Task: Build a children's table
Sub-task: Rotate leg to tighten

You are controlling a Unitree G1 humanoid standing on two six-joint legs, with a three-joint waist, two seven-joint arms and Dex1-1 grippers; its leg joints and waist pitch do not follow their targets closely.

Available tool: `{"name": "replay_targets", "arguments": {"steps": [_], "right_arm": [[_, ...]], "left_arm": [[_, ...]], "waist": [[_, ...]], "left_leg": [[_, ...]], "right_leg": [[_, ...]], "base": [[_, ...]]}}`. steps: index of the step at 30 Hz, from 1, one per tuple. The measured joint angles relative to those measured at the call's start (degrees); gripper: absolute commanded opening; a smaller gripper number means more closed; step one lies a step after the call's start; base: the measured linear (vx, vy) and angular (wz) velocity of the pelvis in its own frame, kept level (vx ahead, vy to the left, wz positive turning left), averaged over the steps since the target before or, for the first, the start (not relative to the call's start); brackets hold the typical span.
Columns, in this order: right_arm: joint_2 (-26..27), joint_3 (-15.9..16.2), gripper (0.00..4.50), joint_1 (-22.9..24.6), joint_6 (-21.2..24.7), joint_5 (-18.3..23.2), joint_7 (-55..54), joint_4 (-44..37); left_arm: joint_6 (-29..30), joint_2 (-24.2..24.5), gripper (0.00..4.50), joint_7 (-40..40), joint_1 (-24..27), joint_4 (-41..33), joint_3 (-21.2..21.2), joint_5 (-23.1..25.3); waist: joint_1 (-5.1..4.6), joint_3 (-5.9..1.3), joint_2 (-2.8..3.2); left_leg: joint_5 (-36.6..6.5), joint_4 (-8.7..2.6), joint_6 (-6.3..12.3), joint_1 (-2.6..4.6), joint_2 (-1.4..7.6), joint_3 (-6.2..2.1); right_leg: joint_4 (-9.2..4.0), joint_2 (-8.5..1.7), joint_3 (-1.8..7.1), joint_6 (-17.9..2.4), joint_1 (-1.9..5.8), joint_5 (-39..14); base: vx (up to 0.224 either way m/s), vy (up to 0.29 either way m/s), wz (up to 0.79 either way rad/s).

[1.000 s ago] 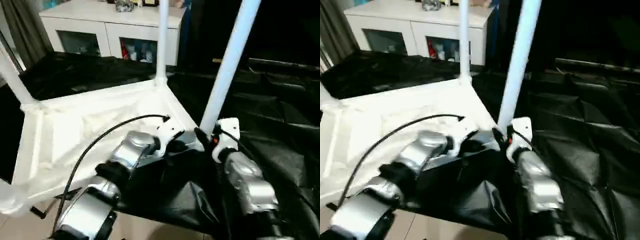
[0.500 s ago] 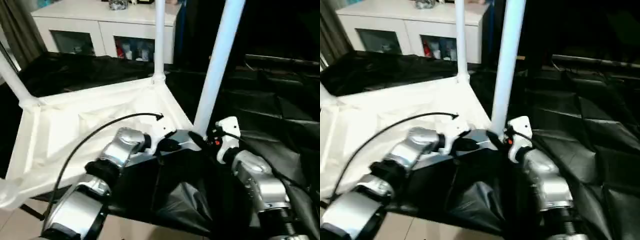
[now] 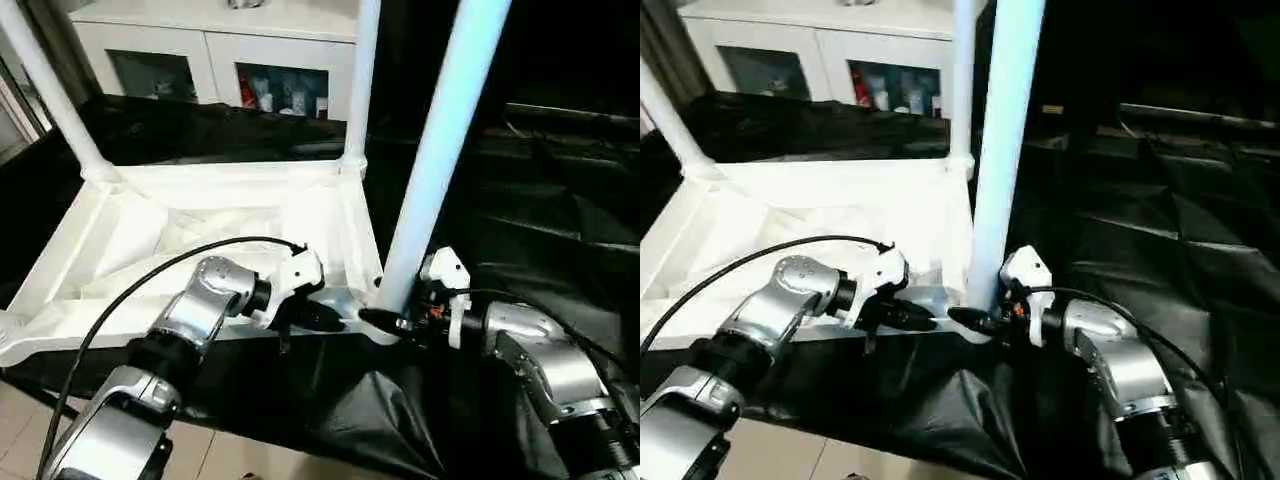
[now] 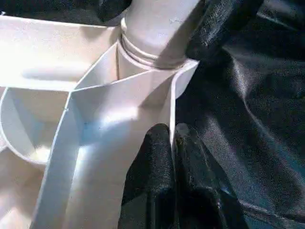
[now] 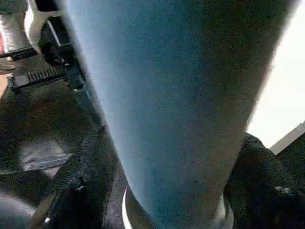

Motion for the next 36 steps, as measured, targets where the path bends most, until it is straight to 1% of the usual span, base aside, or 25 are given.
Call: {"name": "replay_targets", "arguments": {"steps": [3,5,7,11,15,17,19,21,23,26,30,35,36], "right_arm": [[-0.1,0.0,2.52,0.0,0.0,0.0,0.6,0.0],[-0.3,0.1,2.47,0.0,-0.2,0.0,0.9,0.0],[-0.5,0.2,2.22,-0.1,-0.6,0.0,1.0,0.0],[-0.1,0.2,2.06,-0.1,-1.4,-0.5,0.1,0.1],[3.9,-1.4,1.97,0.0,-2.0,-2.5,-8.3,1.8],[6.0,-2.4,1.97,0.2,-2.3,-3.0,-13.0,2.6],[10.9,-5.0,1.96,0.2,-2.4,-4.9,-23.1,3.8],[13.8,-6.5,1.96,-0.1,-2.3,-6.7,-31.4,4.5],[15.4,-7.3,1.95,-0.4,-2.3,-7.5,-35.8,5.0],[18.6,-8.6,1.95,-1.6,-2.3,-9.2,-42.6,6.4],[19.6,-8.7,1.95,-1.8,-2.9,-9.9,-45.6,6.7],[19.5,-8.7,1.95,-2.2,-3.2,-10.5,-44.9,7.1],[19.0,-8.7,2.51,-2.3,-3.1,-10.4,-43.5,7.1]], "left_arm": [[0.5,0.3,0.0,-0.1,0.4,-0.6,0.0,-0.2],[0.6,0.4,0.0,-0.5,0.5,-0.9,0.0,-0.2],[0.7,0.5,0.0,-0.6,0.5,-1.0,0.0,-0.3],[1.2,0.5,0.0,0.0,0.6,-1.0,0.1,-0.3],[1.1,-1.7,0.0,5.9,-0.5,1.8,1.0,0.4],[1.0,-3.4,0.0,8.8,-1.5,3.5,1.0,1.1],[1.5,-6.6,0.0,14.6,-4.1,7.4,1.4,2.3],[2.4,-9.2,0.0,19.6,-5.5,9.8,1.6,3.0],[2.9,-10.9,0.0,22.3,-6.2,11.1,1.6,3.2],[3.3,-13.0,0.0,26.2,-7.2,12.9,2.0,3.5],[2.6,-14.0,0.0,27.3,-7.7,13.8,2.0,3.8],[1.2,-13.5,0.0,27.1,-7.8,14.5,2.0,3.9],[0.9,-13.3,0.0,26.7,-7.8,14.5,2.0,3.9]], "waist": [[-0.01,0.02,-0.03],[0.01,0.02,-0.03],[0.01,0.02,-0.04],[-0.05,0.03,-0.05],[-0.33,0.04,-0.11],[-0.41,0.0,-0.22],[-0.72,0.08,-0.45],[-0.81,0.08,-0.42],[-0.97,0.09,-0.42],[-1.31,0.06,-0.37],[-1.49,0.02,-0.38],[-1.55,0.0,-0.3],[-1.56,0.01,-0.28]], "left_leg": [[0.0,0.01,-0.03,0.03,0.0,0.0],[0.0,0.02,-0.02,0.03,0.0,0.0],[0.0,0.04,0.0,0.03,0.0,-0.01],[0.0,0.11,-0.01,0.04,0.0,-0.01],[0.0,0.45,-0.09,0.17,0.02,-0.04],[0.0,0.49,-0.1,0.31,0.01,-0.03],[0.1,0.51,-0.12,0.52,-0.01,-0.03],[0.1,0.5,-0.13,0.78,-0.15,-0.02],[0.0,0.42,-0.12,1.09,-0.18,-0.02],[0.0,0.07,-0.12,1.09,-0.27,-0.03],[0.0,0.01,-0.09,0.99,-0.63,0.02],[0.0,-0.12,-0.08,0.97,-0.67,0.02],[0.0,-0.19,-0.08,0.96,-0.67,0.02]], "right_leg": [[0.1,0.0,0.01,0.0,0.0,0.0],[0.12,0.0,0.01,0.0,0.0,0.0],[0.13,0.0,0.01,0.0,-0.01,0.0],[0.21,0.0,0.02,0.0,-0.01,0.0],[0.46,-0.01,0.07,0.0,0.08,0.0],[0.43,-0.04,0.09,0.0,0.24,0.0],[0.37,-0.08,0.1,0.3,0.42,-0.2],[0.25,-0.24,0.09,0.3,0.68,-0.2],[-0.01,-0.29,0.06,0.4,0.97,-0.2],[-0.67,-0.34,-0.02,0.4,1.11,-0.2],[-0.67,-0.72,0.04,0.4,1.26,-0.1],[-0.67,-0.75,0.03,0.4,1.2,-0.1],[-0.66,-0.75,0.02,0.4,1.15,-0.1]], "base": [[0.0,0.0,0.0],[0.0,0.0,0.0],[0.0,0.0,0.0],[0.0,0.0,0.0],[0.0,0.0,0.0],[0.0,0.0,0.0],[0.0,0.0,0.0],[0.0,0.0,0.0],[0.0,0.0,0.0],[0.0,0.0,0.0],[0.0,0.0,0.0],[0.0,0.0,0.0],[0.0,0.0,0.0]]}}
